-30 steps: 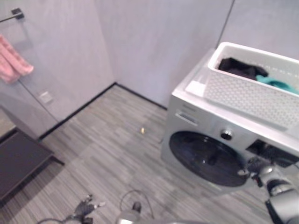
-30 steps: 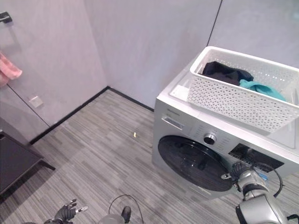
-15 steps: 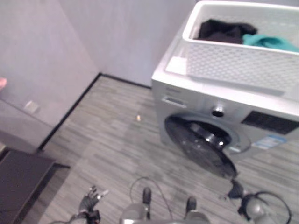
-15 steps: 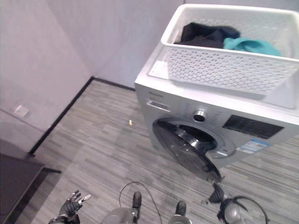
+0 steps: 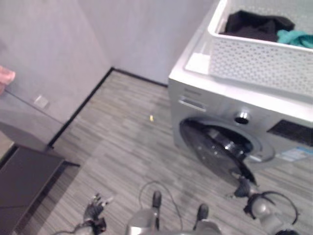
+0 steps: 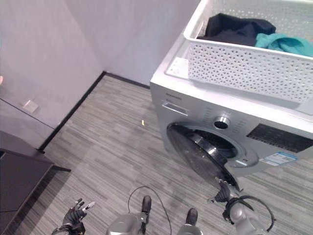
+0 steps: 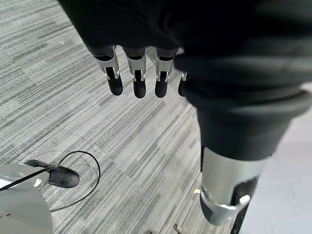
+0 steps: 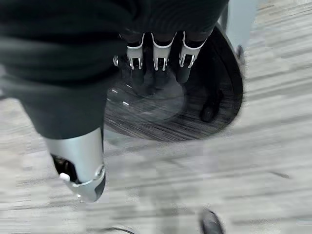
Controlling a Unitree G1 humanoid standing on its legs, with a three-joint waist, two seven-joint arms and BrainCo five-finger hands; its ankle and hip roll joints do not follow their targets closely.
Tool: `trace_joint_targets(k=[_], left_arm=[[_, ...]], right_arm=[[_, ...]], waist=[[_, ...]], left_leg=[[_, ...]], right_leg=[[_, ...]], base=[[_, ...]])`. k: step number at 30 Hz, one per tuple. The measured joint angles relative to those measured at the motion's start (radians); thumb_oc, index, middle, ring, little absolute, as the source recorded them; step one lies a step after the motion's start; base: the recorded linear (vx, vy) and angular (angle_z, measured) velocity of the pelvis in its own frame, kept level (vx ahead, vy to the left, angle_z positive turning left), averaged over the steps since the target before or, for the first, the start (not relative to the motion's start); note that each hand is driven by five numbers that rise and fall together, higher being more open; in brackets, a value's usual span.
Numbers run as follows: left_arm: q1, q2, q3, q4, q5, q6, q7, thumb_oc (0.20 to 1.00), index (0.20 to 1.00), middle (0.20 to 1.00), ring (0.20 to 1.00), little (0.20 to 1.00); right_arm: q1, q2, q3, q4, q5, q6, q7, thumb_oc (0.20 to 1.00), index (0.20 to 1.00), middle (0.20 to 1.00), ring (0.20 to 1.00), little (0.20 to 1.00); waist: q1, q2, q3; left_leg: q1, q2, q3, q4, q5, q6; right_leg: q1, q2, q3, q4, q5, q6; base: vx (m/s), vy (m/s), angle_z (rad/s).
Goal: Grab the laundry basket,head to the washer,open it,put in the laundry and shut it.
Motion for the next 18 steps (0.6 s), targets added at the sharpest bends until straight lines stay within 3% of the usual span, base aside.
trace_joint_targets(k=[5,11,14,18], left_arm=[[0.001,0.004,0.009,-0.009,0.001,0.0,-0.002,1.0,1.0,1.0,1.0,1.0],[0.023,0.019,0.022,-0.041,0.003,-0.001,-0.006,1.0,1.0,1.0,1.0,1.0],[0.029,0.03,0.004,-0.047,0.002,0.0,-0.02,1.0,1.0,1.0,1.0,1.0],[0.036,0.031,-0.007,-0.065,0.001,-0.001,-0.021,1.0,1.0,1.0,1.0,1.0]], right_arm=[[0.059,-0.025,-0.006,-0.199,0.049,-0.014,0.059,1.0,1.0,1.0,1.0,1.0],[0.268,-0.029,-0.116,-0.525,0.16,-0.034,0.14,1.0,1.0,1.0,1.0,1.0],[0.327,-0.02,-0.134,-0.526,0.183,-0.034,0.163,1.0,1.0,1.0,1.0,1.0],[0.363,-0.017,-0.169,-0.522,0.196,-0.034,0.171,1.0,1.0,1.0,1.0,1.0]], waist=[[-0.019,-0.022,-0.009],[-0.037,-0.085,-0.06],[-0.058,-0.12,-0.085],[-0.062,-0.136,-0.093]], left_leg=[[0.013,0.003,0.027,-0.006,-0.004,0.006],[0.028,0.012,0.065,-0.012,-0.015,0.007],[0.039,0.019,0.082,-0.012,-0.022,0.004],[0.043,0.023,0.098,-0.012,-0.028,0.005]], right_leg=[[-0.006,0.001,0.026,0.0,0.003,-0.001],[-0.014,0.009,0.063,0.0,0.004,-0.003],[-0.017,0.015,0.075,0.0,0.003,-0.004],[-0.019,0.016,0.09,0.0,-0.001,-0.009]], base=[[0.04,-0.016,-0.21],[0.05,-0.011,-0.18],[0.05,-0.031,-0.18],[0.03,-0.023,-0.11]])
